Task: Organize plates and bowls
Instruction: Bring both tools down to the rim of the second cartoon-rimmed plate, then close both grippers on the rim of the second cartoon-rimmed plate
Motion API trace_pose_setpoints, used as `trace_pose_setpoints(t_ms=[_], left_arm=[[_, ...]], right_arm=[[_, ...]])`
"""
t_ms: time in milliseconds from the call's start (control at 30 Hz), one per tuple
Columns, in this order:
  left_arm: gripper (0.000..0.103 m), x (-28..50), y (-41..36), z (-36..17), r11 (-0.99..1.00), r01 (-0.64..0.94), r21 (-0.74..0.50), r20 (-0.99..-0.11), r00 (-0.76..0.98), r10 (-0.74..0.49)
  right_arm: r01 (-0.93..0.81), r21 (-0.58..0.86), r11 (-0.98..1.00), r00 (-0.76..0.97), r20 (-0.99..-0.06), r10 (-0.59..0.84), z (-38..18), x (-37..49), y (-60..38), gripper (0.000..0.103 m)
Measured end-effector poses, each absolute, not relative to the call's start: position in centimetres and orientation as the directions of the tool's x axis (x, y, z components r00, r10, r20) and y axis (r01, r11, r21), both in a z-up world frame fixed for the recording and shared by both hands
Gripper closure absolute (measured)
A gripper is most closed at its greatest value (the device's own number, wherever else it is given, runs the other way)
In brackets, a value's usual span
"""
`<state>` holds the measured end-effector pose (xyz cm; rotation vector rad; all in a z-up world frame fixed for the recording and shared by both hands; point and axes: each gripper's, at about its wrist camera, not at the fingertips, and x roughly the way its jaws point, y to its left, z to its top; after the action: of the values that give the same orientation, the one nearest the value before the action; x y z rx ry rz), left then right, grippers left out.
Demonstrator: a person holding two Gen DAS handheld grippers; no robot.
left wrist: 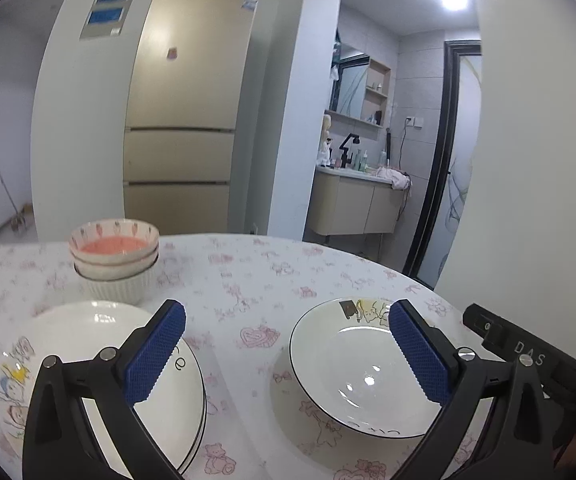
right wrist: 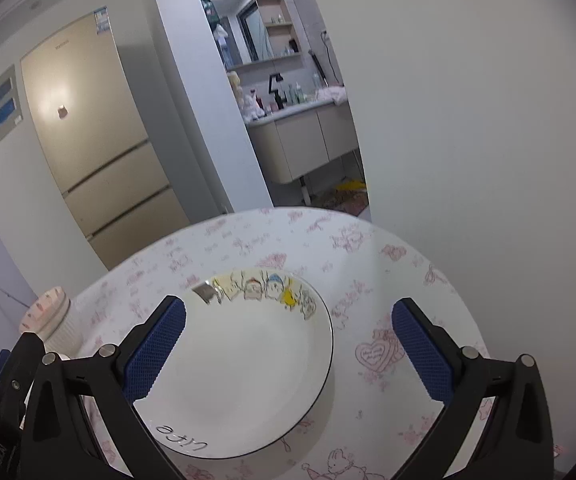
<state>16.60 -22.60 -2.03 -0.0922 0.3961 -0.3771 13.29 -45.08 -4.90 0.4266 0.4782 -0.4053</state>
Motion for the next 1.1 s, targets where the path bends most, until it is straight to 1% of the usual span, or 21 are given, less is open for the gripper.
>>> trace_pose_setpoints(t_ms=[67, 133, 200, 267, 300, 333, 367, 400, 433, 467, 533, 567, 600, 667, 733, 800, 833, 900, 933, 1000, 1100], left_arm=[[0.000, 17.0, -22.4, -2.1, 0.923, 0.344, -0.173, -0.368, 0.846, -0.385], [0.000, 17.6, -22.5, -2.2, 0.917, 0.354, -0.185, -0.402, 0.824, -0.399], [0.008, 18.5, -23.0, -2.5, 0.907, 0.373, -0.197, -0.472, 0.775, -0.421], [0.013, 19.2, -23.1, -2.8, 0.895, 0.388, -0.219, -0.534, 0.720, -0.443], [0.014, 19.6, -23.3, -3.0, 0.886, 0.396, -0.240, -0.565, 0.686, -0.459], [0.014, 19.8, -23.4, -3.2, 0.886, 0.396, -0.243, -0.576, 0.676, -0.460], [0.015, 20.0, -23.7, -3.3, 0.884, 0.399, -0.241, -0.593, 0.661, -0.460], [0.017, 20.3, -24.0, -3.6, 0.886, 0.402, -0.231, -0.619, 0.642, -0.452], [0.019, 20.5, -24.2, -3.8, 0.885, 0.404, -0.230, -0.634, 0.628, -0.452], [0.022, 20.7, -24.2, -4.1, 0.879, 0.410, -0.243, -0.640, 0.613, -0.463], [0.026, 21.6, -24.0, -4.9, 0.865, 0.406, -0.296, -0.656, 0.572, -0.493], [0.033, 21.8, -23.9, -5.4, 0.870, 0.386, -0.307, -0.668, 0.564, -0.486], [0.038, 22.2, -23.9, -5.9, 0.872, 0.372, -0.318, -0.685, 0.546, -0.483], [0.041, 22.7, -24.0, -6.6, 0.859, 0.368, -0.356, -0.703, 0.499, -0.506], [0.041, 23.3, -24.3, -7.3, 0.840, 0.373, -0.393, -0.715, 0.450, -0.535], [0.043, 23.5, -24.6, -7.3, 0.855, 0.373, -0.362, -0.727, 0.461, -0.509], [0.044, 23.6, -24.8, -7.3, 0.849, 0.378, -0.370, -0.729, 0.448, -0.517], [0.050, 23.8, -25.0, -7.3, 0.845, 0.377, -0.379, -0.735, 0.432, -0.523], [0.052, 23.8, -25.3, -7.2, 0.853, 0.375, -0.363, -0.743, 0.435, -0.508], [0.063, 23.8, -26.1, -7.2, 0.875, 0.380, -0.300, -0.770, 0.445, -0.457], [0.066, 24.3, -26.7, -7.6, 0.874, 0.368, -0.318, -0.793, 0.402, -0.458]], right_arm=[[0.466, 0.298, 0.833, 0.806, -0.531, -0.261, -4.8, 13.4, -45.3, 0.000], [0.458, 0.307, 0.834, 0.801, -0.549, -0.237, -4.7, 13.4, -45.5, 0.000], [0.444, 0.331, 0.832, 0.797, -0.570, -0.199, -4.9, 13.2, -45.8, 0.001], [0.436, 0.354, 0.827, 0.794, -0.584, -0.169, -5.1, 13.1, -46.0, 0.002], [0.435, 0.367, 0.823, 0.791, -0.592, -0.155, -5.4, 13.1, -46.2, 0.004], [0.435, 0.378, 0.817, 0.787, -0.600, -0.141, -5.7, 13.2, -46.3, 0.005], [0.436, 0.394, 0.809, 0.783, -0.609, -0.125, -6.0, 13.3, -46.6, 0.008], [0.440, 0.415, 0.796, 0.778, -0.619, -0.108, -6.4, 13.3, -46.9, 0.016], [0.443, 0.436, 0.783, 0.773, -0.629, -0.088, -6.8, 13.4, -47.3, 0.022], [0.448, 0.458, 0.767, 0.765, -0.641, -0.064, -7.3, 13.5, -47.6, 0.030], [0.468, 0.491, 0.735, 0.745, -0.666, -0.030, -8.5, 13.9, -48.3, 0.038], [0.473, 0.502, 0.724, 0.738, -0.674, -0.015, -9.0, 14.0, -48.6, 0.045], [0.480, 0.507, 0.716, 0.731, -0.683, -0.006, -9.4, 14.1, -48.7, 0.048], [0.488, 0.507, 0.710, 0.722, -0.692, -0.002, -10.0, 14.2, -48.9, 0.048], [0.492, 0.515, 0.702, 0.718, -0.696, 0.006, -10.3, 14.2, -49.0, 0.049], [0.491, 0.519, 0.700, 0.714, -0.700, 0.018, -10.5, 14.4, -49.1, 0.056], [0.485, 0.526, 0.699, 0.715, -0.699, 0.030, -10.6, 14.5, -49.0, 0.057], [0.477, 0.530, 0.701, 0.710, -0.702, 0.048, -10.8, 14.7, -49.0, 0.060], [0.479, 0.526, 0.702, 0.705, -0.707, 0.049, -10.9, 14.8, -48.9, 0.061], [0.482, 0.521, 0.704, 0.697, -0.715, 0.052, -11.0, 15.0, -48.9, 0.068], [0.485, 0.509, 0.711, 0.687, -0.725, 0.050, -11.2, 15.3, -48.8, 0.072]])
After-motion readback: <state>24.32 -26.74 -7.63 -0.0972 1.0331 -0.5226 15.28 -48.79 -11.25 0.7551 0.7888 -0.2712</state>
